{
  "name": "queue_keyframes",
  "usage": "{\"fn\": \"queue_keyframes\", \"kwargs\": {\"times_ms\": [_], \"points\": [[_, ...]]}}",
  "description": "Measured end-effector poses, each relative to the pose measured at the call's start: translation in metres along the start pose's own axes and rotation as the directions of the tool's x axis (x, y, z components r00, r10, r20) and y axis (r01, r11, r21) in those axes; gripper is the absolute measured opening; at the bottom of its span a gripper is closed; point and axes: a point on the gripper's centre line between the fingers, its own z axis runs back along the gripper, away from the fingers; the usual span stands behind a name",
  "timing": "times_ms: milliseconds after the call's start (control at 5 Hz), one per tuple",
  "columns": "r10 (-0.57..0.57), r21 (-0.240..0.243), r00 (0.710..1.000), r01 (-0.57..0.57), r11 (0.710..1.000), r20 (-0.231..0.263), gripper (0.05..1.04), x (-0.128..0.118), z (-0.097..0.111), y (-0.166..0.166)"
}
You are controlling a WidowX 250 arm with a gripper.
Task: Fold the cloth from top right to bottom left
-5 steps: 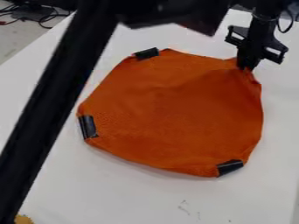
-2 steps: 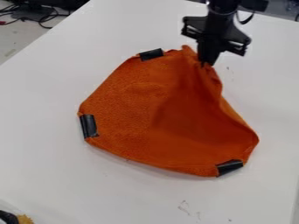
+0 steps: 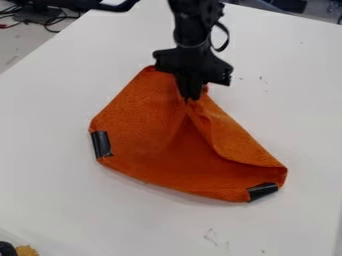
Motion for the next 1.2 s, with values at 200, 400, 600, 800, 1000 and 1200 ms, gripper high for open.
{"fn": "queue_keyframes", "kwargs": {"times_ms": [200,400,600,800,1000,1200], "points": [[0.033,-0.014,0.999,-0.033,0.999,-0.009,0.142,-0.015,-0.003,0.008],[0.029,-0.04,0.999,-0.029,0.999,-0.014,0.351,-0.015,-0.003,0.007],[-0.01,-0.042,1.0,0.009,0.999,-0.025,0.653,-0.005,0.0,0.008],[-0.031,-0.002,0.998,0.031,1.0,-0.053,0.938,0.005,0.01,0.012],[-0.078,0.027,0.992,0.081,0.996,-0.098,1.012,0.016,0.014,0.003],[-0.137,0.021,0.98,0.141,0.99,-0.144,1.007,0.031,0.017,-0.003]]}}
